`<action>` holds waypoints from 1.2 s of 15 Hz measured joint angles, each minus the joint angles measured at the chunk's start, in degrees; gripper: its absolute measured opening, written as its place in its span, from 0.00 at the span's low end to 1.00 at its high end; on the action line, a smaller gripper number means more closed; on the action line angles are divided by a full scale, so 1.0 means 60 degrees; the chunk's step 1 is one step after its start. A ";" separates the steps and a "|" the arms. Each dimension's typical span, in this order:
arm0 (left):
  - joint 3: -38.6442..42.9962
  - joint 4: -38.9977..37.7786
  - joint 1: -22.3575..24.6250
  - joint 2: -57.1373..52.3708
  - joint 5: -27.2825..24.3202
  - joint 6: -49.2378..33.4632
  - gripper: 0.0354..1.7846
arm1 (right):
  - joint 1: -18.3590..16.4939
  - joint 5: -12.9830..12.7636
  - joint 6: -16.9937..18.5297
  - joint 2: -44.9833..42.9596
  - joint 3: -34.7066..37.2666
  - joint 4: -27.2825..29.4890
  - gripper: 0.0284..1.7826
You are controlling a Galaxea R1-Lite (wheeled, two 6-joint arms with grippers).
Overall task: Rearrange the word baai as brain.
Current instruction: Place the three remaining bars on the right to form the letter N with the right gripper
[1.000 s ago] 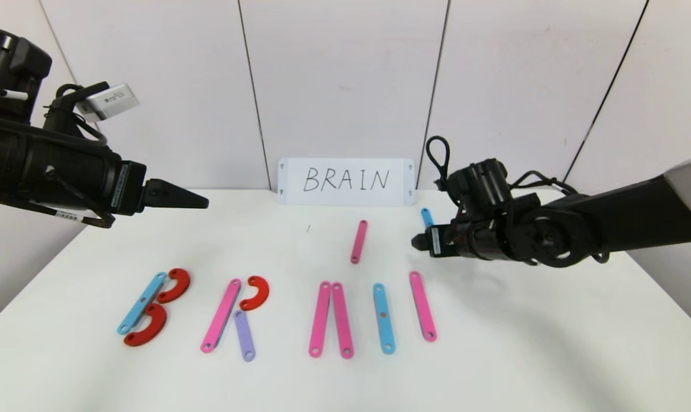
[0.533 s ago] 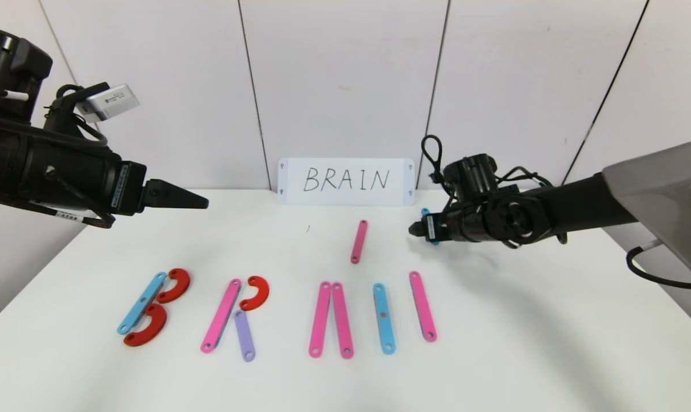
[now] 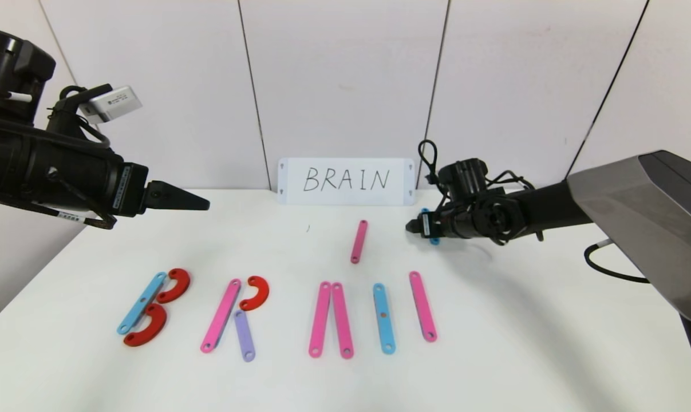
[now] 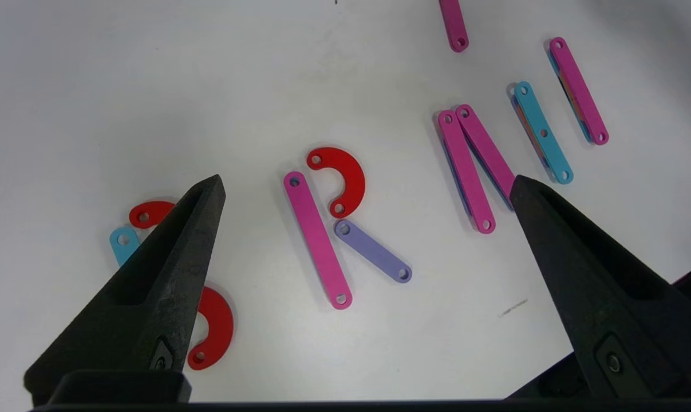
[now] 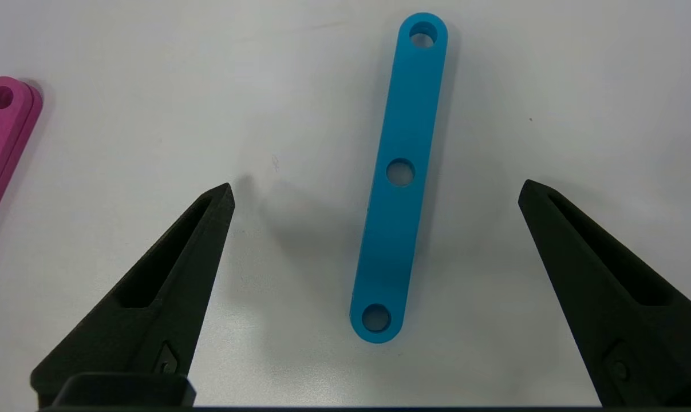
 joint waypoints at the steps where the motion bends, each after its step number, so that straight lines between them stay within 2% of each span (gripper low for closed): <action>1: 0.0004 0.0004 0.0000 0.0004 0.0002 0.0000 0.98 | -0.0006 0.0004 0.0022 0.0043 -0.0018 -0.0012 0.97; 3: 0.0004 0.0004 0.0000 0.0010 -0.0008 0.0008 0.98 | -0.0006 0.0004 0.0049 0.0116 -0.0059 -0.0018 0.90; 5: 0.0008 0.0004 0.0000 0.0014 -0.0008 0.0012 0.98 | -0.0024 0.0000 0.0059 0.0171 -0.0116 -0.0012 0.78; 10: 0.0008 0.0004 0.0000 0.0014 -0.0004 0.0008 0.98 | -0.0061 0.0000 0.0063 0.0240 -0.0161 -0.0022 0.28; 12: 0.0008 0.0004 0.0000 0.0014 0.0000 0.0016 0.98 | -0.0077 -0.0004 0.0063 0.0266 -0.0165 -0.0045 0.16; 18: 0.0008 0.0000 0.0000 0.0014 0.0002 0.0008 0.98 | -0.0087 -0.0033 0.0069 0.0266 -0.0152 -0.0016 0.14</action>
